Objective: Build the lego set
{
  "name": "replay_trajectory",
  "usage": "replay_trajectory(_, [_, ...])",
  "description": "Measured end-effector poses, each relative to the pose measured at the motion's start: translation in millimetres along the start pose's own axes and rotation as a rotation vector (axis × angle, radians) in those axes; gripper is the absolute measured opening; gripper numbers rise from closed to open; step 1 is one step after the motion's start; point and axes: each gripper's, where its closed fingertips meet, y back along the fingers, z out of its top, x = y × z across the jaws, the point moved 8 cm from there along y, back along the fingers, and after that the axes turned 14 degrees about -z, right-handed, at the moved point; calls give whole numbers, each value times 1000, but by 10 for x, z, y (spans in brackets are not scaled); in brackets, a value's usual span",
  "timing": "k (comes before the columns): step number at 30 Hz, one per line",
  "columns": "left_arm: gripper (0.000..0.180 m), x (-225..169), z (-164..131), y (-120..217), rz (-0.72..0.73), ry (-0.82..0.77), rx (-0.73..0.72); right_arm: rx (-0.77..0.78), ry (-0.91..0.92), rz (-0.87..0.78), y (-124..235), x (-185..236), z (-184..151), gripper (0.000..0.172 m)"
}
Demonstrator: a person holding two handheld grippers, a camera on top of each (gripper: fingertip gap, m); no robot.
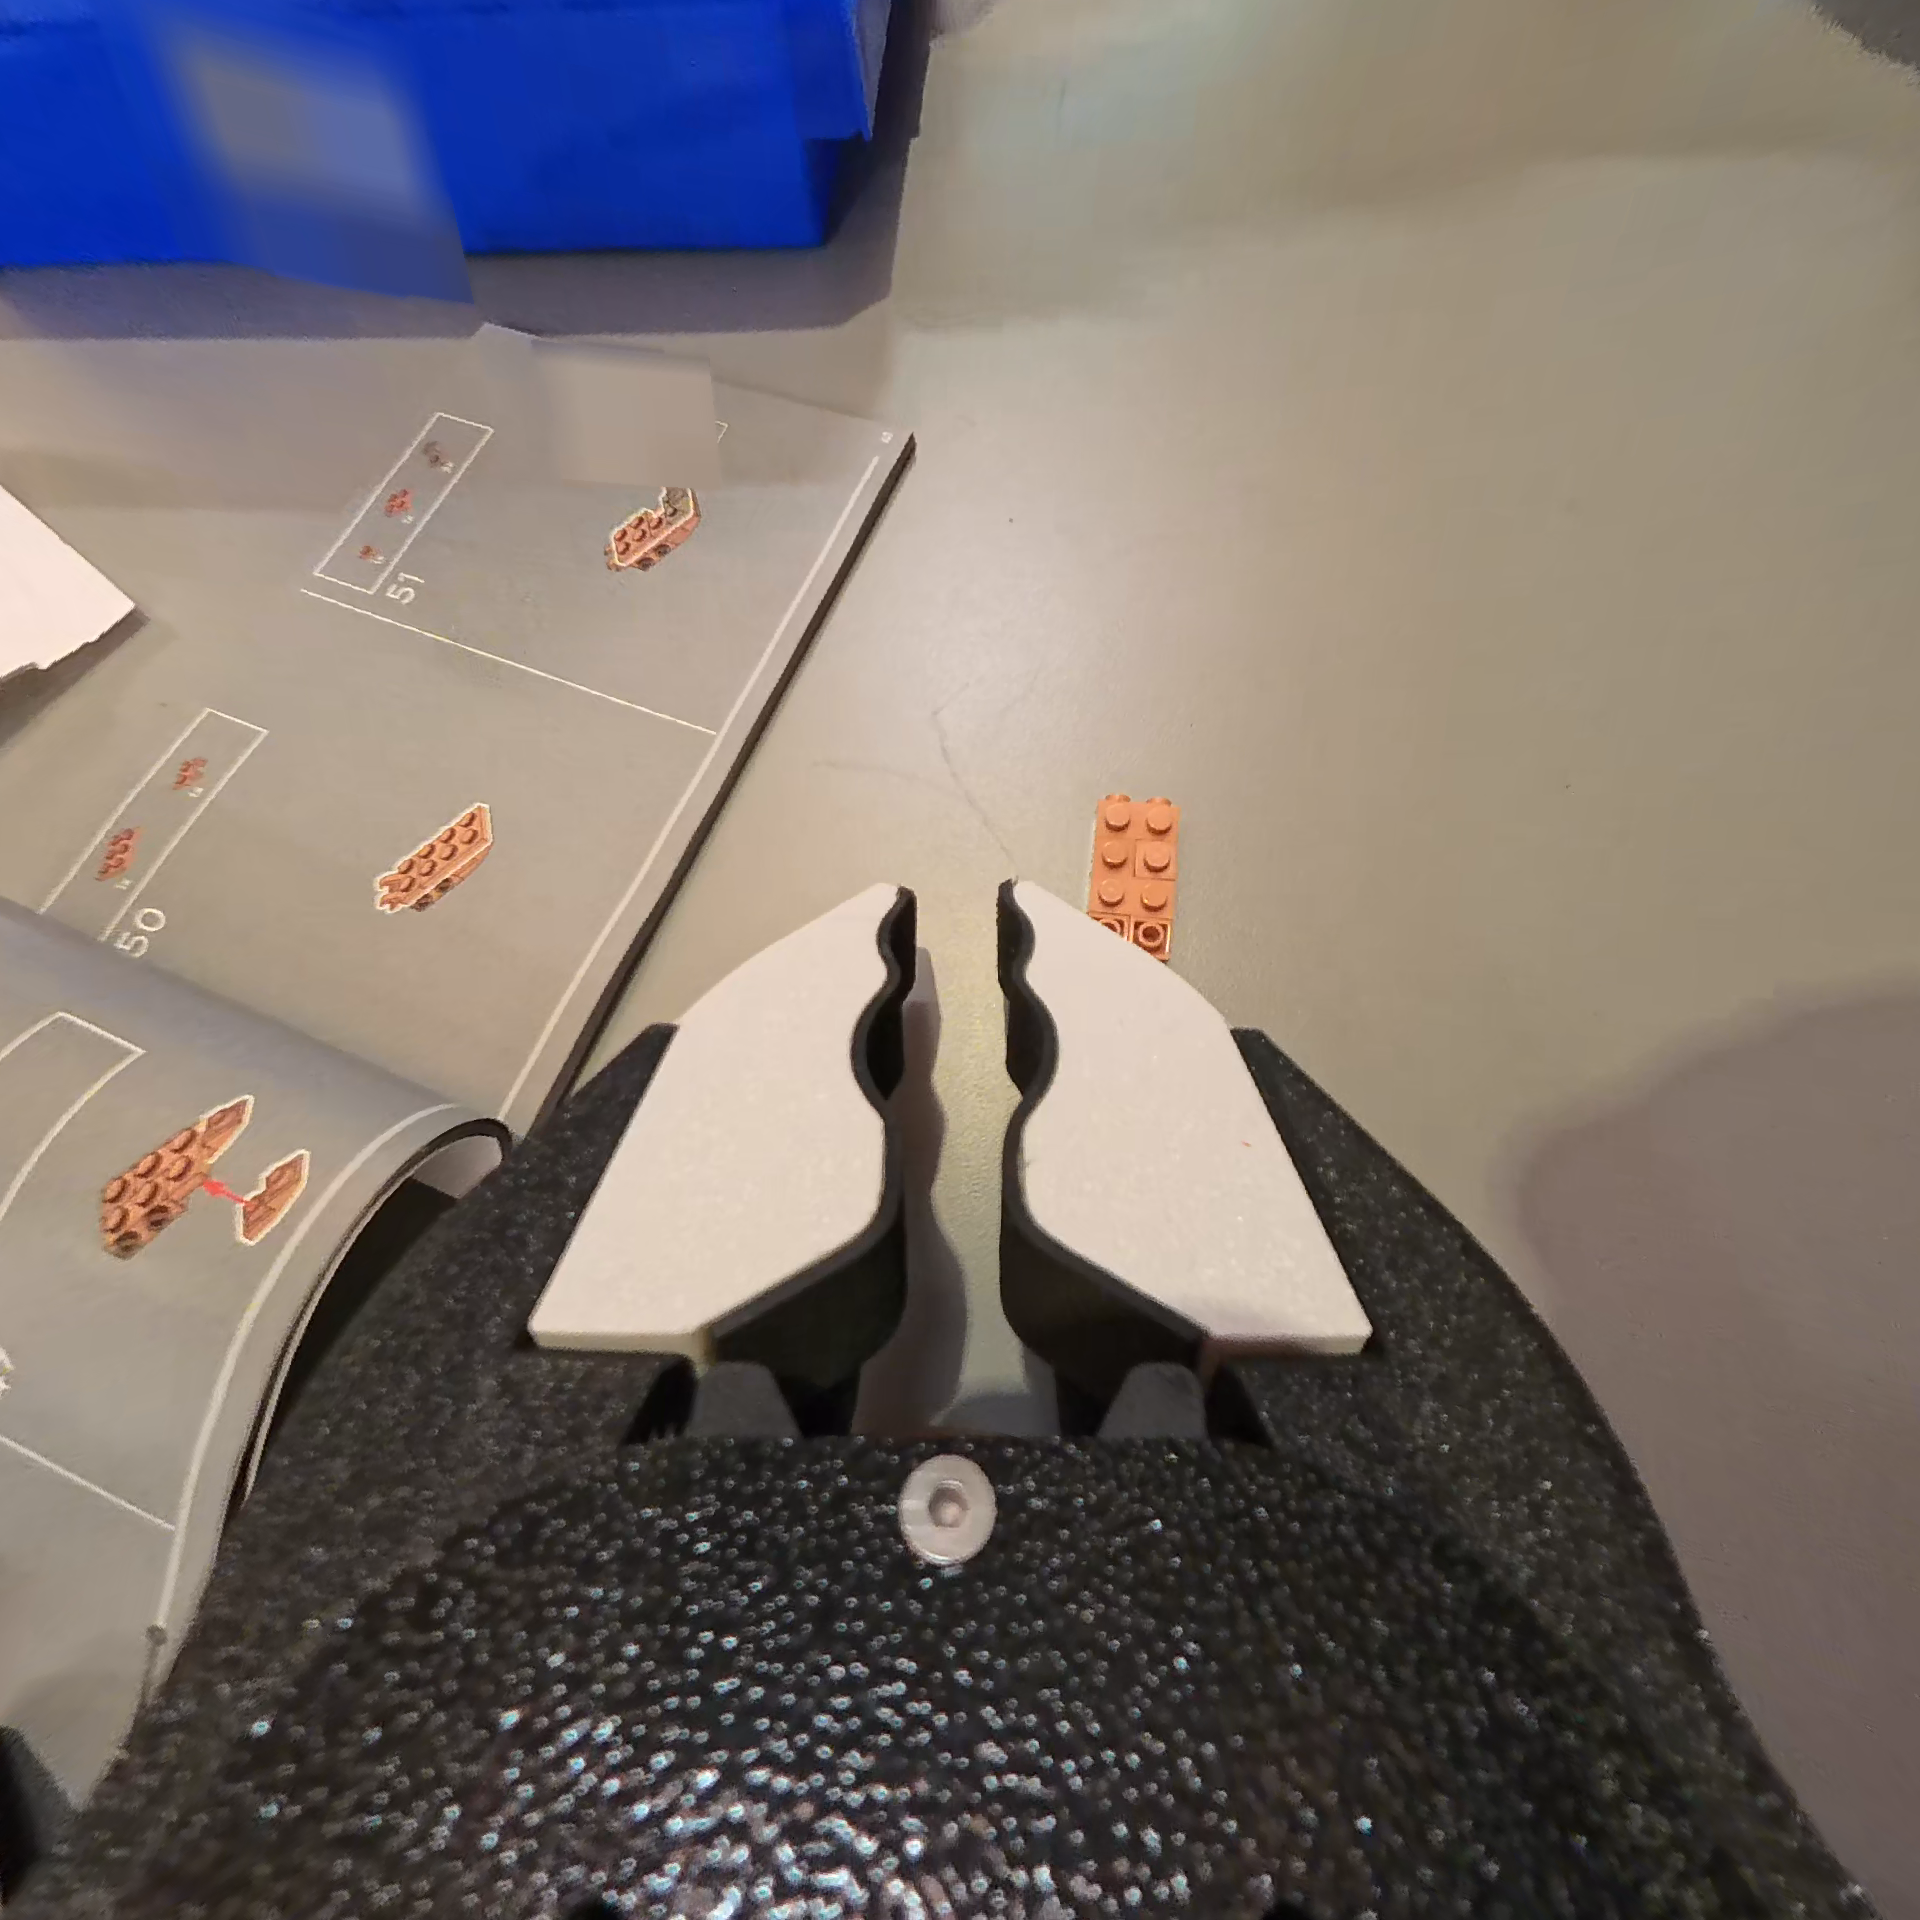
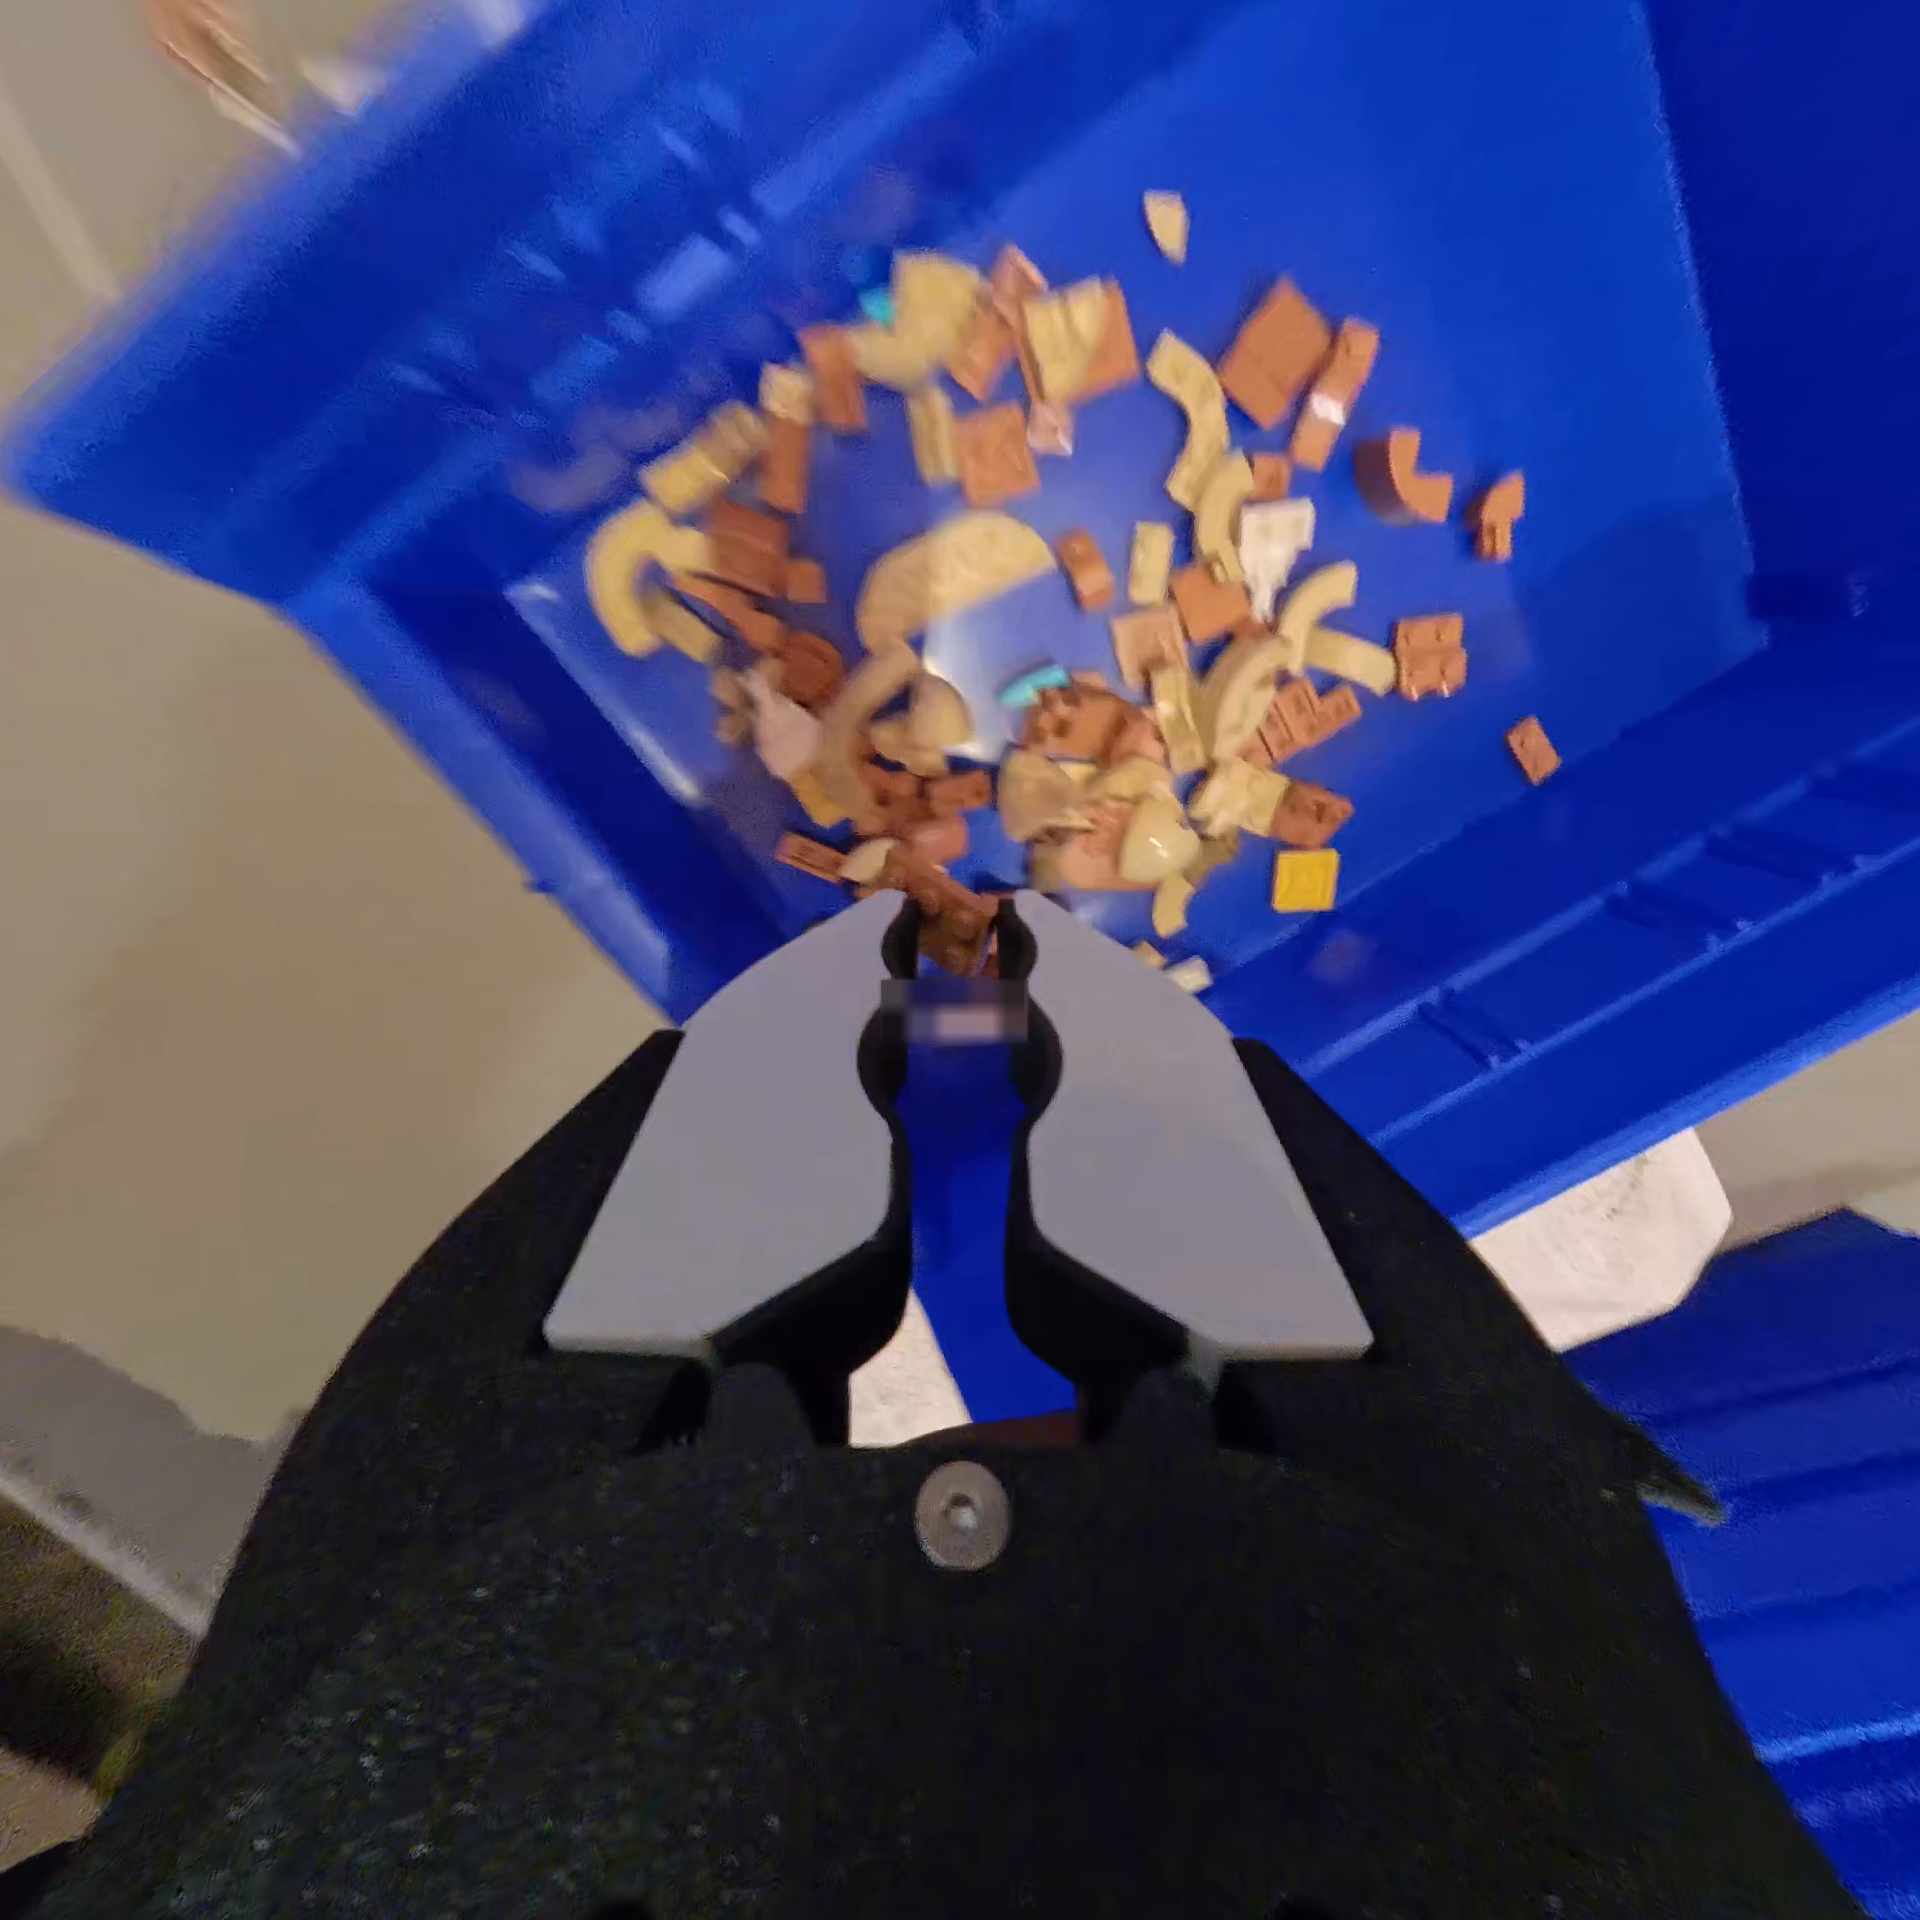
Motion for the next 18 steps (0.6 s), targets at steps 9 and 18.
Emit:
replay_trajectory(9, [14, 22, 4, 4, 9, 12, -8, -400, 154, 253, 505, 1384, 230, 14])
replay_trajectory(18, [14, 32, 1, 4, 19, 10, -6, -432, 190, 395, -81, 2230, 553, 14])
